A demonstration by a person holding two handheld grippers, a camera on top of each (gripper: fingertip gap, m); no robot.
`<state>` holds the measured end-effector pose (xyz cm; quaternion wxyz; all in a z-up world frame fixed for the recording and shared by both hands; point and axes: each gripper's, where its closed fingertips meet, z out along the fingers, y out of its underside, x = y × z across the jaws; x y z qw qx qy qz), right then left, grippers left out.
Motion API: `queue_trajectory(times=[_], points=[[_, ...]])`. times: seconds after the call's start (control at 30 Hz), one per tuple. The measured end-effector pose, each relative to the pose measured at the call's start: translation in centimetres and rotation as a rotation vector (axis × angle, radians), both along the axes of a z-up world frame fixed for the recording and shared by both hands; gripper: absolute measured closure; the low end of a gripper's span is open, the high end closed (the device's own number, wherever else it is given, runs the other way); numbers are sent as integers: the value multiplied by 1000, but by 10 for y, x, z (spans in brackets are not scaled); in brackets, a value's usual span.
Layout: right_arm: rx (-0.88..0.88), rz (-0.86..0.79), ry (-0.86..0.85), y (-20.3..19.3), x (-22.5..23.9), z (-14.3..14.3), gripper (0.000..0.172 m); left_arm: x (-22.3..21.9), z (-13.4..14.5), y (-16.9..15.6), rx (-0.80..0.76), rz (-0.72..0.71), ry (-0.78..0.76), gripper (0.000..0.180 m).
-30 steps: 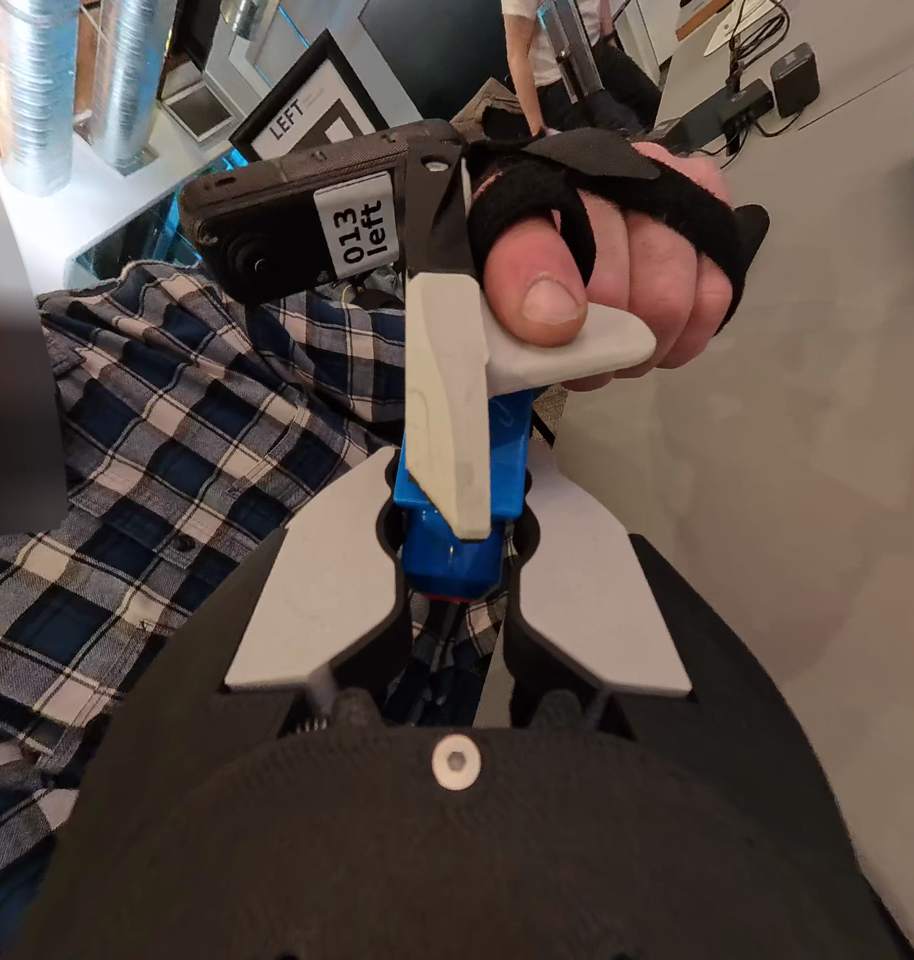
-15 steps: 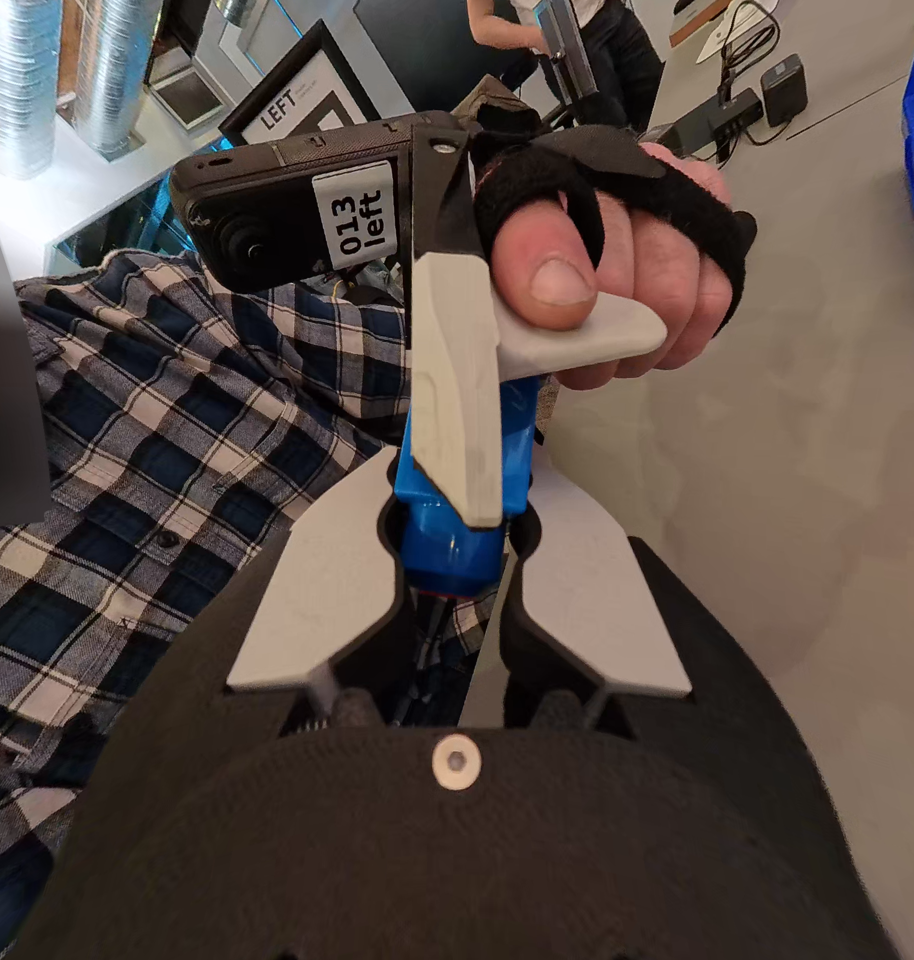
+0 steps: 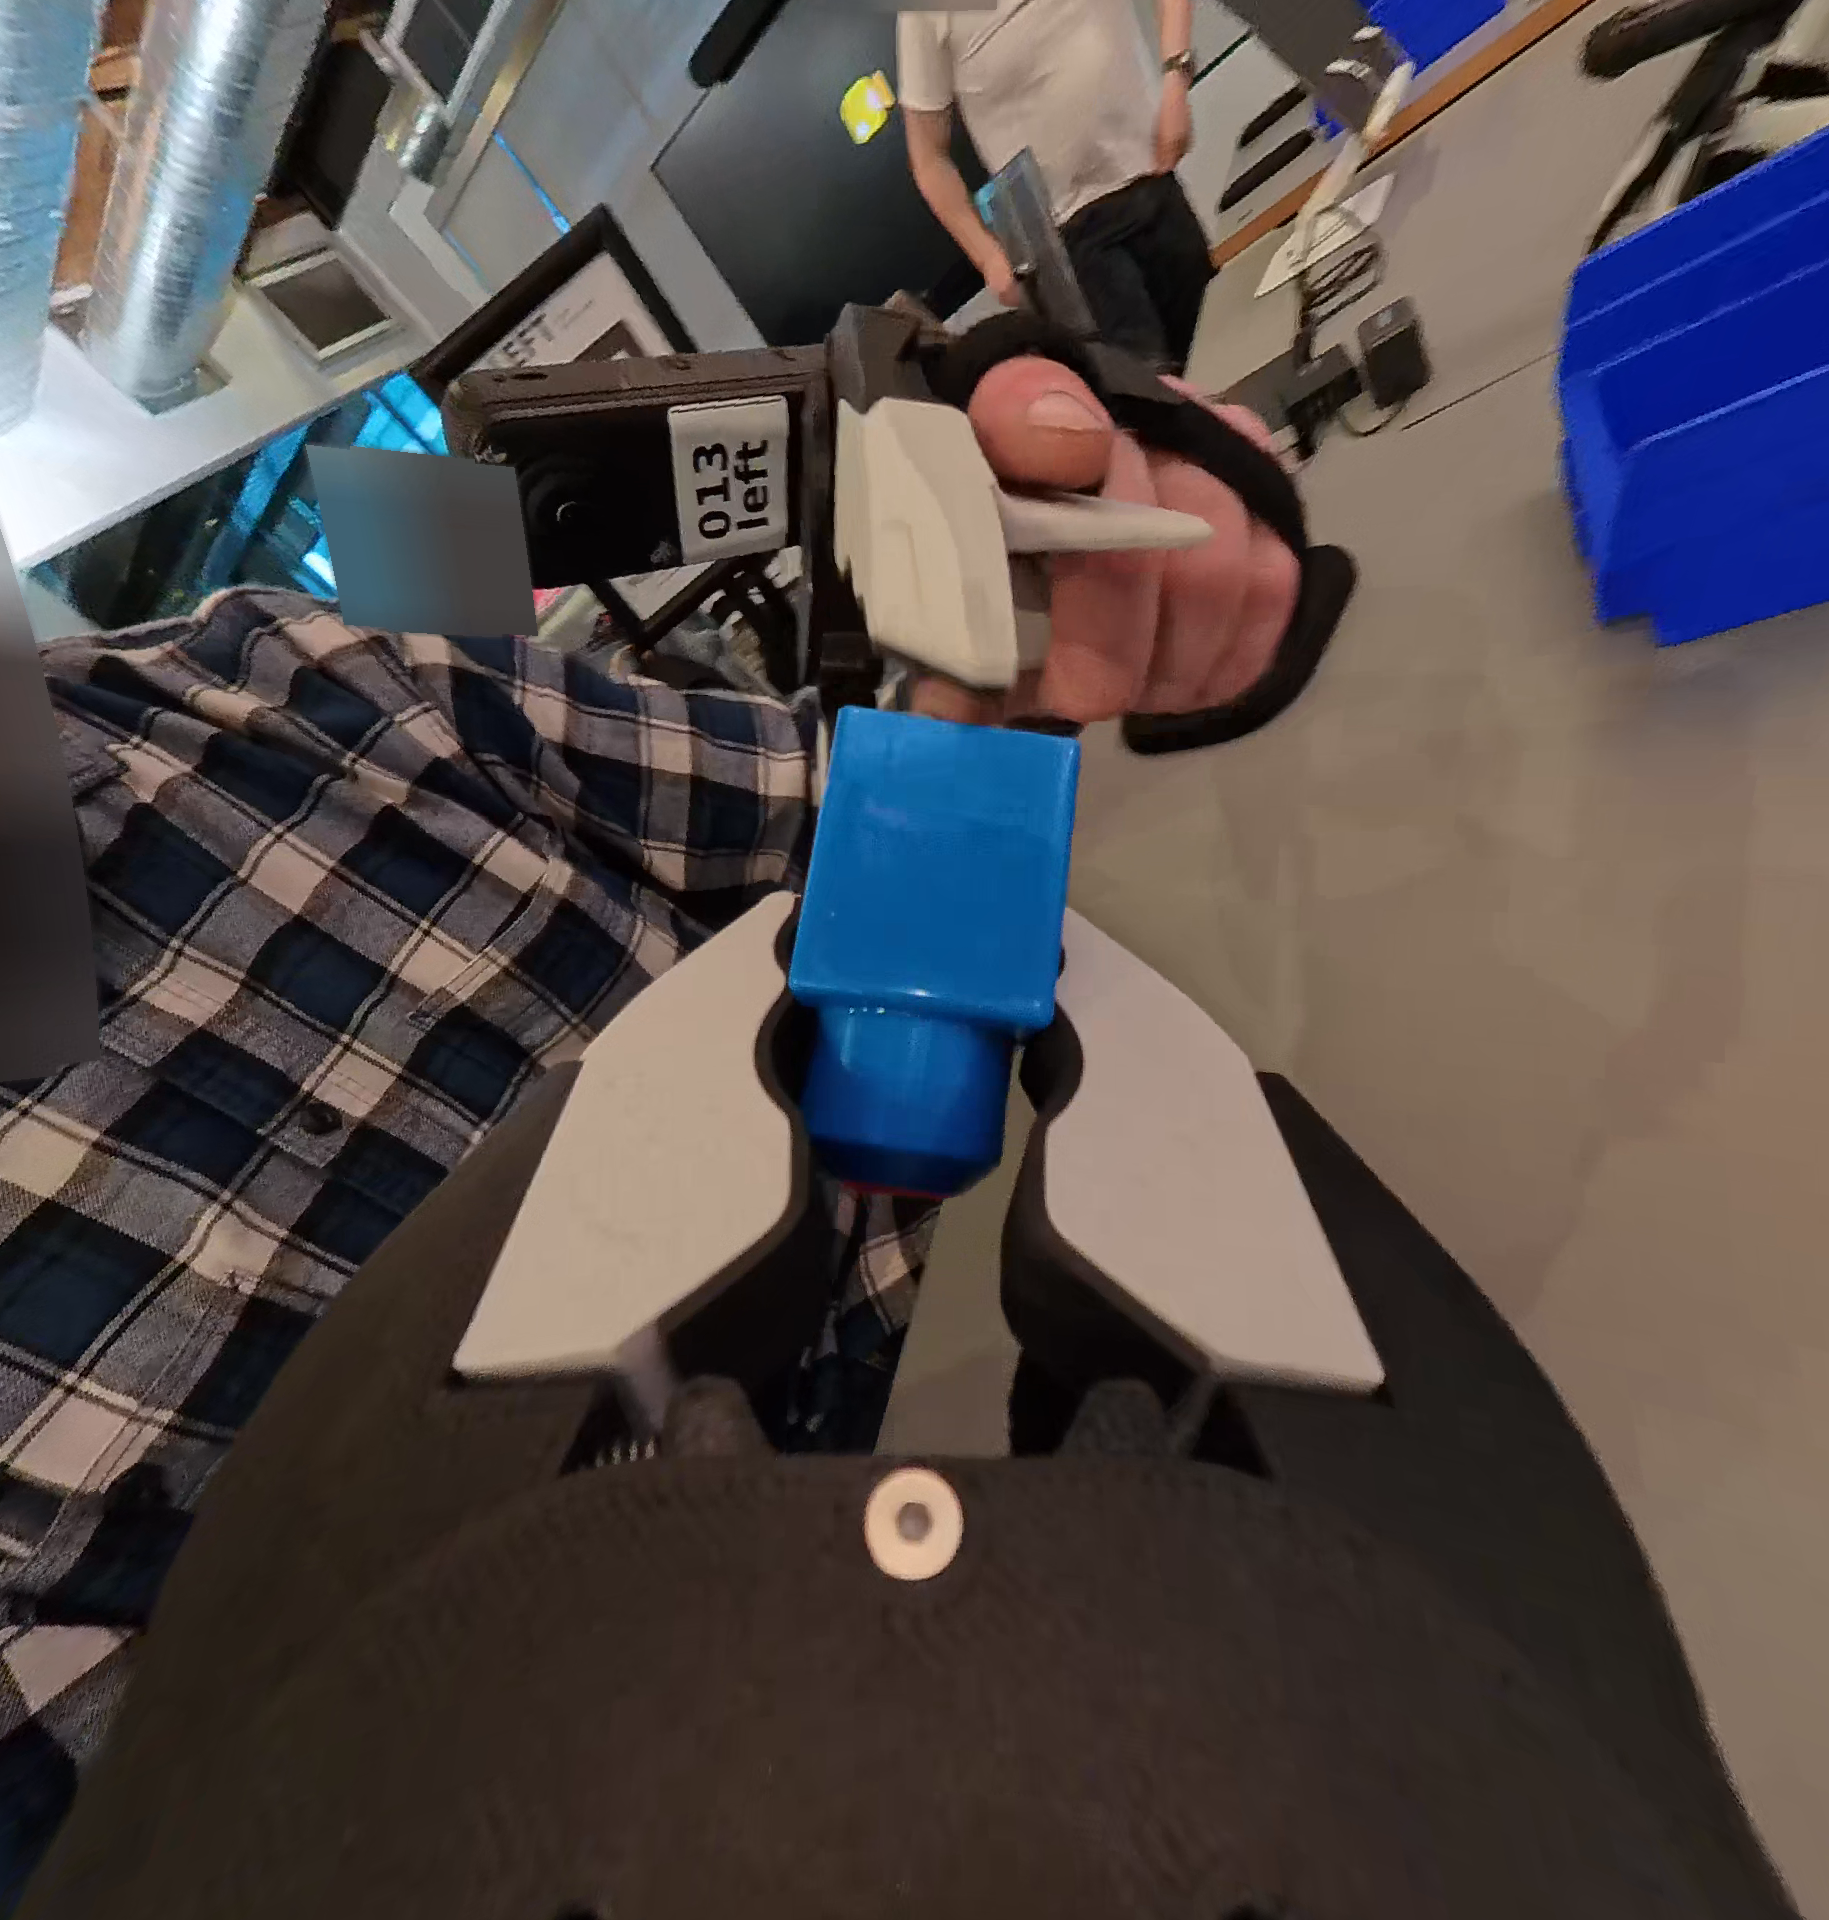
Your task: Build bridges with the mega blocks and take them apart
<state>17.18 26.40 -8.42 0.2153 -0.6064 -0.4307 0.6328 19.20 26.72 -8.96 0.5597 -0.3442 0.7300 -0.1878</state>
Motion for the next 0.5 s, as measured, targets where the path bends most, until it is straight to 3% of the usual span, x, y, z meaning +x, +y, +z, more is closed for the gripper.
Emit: queue_trajectory(times=[0.03, 0.2, 0.4, 0.47, 0.5], points=[[7, -29, -10, 7, 7, 1, 133, -3, 3, 3, 2, 13, -10, 80], [39, -269, -114, 77, 67, -3, 133, -17, 18, 18, -5, 64, -62, 87], [59, -749, -430, 222, 188, -39, 132, -26, 33, 25, -18, 85, -116, 96], [42, -860, -575, 255, 223, -62, 106, -28, 37, 30, -16, 111, -126, 99], [55, -899, -630, 264, 234, -68, 102, -30, 38, 33, -16, 123, -131, 100]])
